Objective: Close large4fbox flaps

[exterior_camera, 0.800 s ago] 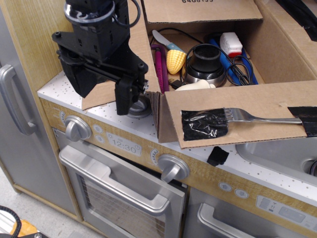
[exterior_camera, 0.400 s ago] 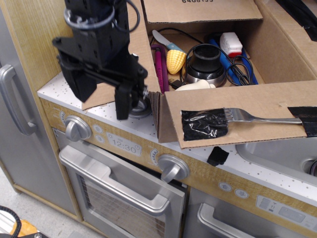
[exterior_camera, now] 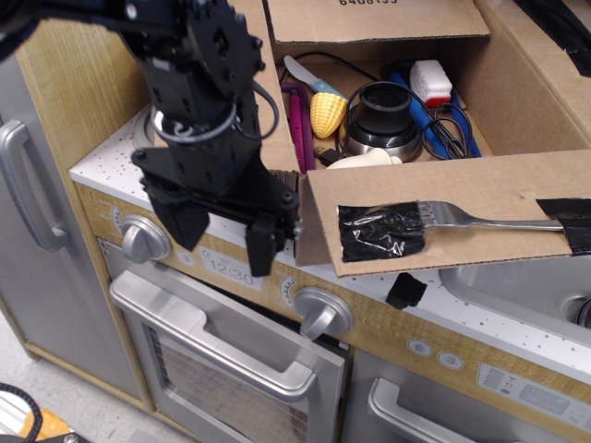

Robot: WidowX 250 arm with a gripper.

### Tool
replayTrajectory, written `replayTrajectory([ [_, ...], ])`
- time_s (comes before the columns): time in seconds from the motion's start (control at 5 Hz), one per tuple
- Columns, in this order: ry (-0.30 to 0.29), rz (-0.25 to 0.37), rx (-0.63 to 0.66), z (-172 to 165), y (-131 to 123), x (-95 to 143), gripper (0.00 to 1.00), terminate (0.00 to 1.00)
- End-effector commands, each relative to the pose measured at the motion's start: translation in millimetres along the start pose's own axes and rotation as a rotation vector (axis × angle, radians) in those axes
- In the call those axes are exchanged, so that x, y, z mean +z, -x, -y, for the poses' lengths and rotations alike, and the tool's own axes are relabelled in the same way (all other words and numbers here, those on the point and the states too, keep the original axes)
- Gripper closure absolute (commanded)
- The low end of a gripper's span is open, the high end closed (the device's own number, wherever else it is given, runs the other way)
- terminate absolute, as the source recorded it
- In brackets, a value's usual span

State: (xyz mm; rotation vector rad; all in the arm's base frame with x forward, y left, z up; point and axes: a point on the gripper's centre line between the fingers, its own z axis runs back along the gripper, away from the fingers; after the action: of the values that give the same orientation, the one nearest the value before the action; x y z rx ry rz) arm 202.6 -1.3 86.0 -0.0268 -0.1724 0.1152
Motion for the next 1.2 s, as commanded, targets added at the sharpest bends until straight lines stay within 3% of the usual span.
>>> replayTrajectory([
  [0.0,0.087,0.000,0.068,20.4,0.3,-3.6,0.00,0.00],
  [0.2,0.116,0.012,0.089,28.8,7.9,-2.1,0.00,0.00],
  [0.6,0.243,0.055,0.115,46.9,9.9,5.4,0.00,0.00],
  [0.8,0.266,0.117,0.108,55.4,8.1,12.7,0.00,0.00],
  [1.0,0.238,0.135,0.059,56.2,-5.1,27.3,0.00,0.00],
])
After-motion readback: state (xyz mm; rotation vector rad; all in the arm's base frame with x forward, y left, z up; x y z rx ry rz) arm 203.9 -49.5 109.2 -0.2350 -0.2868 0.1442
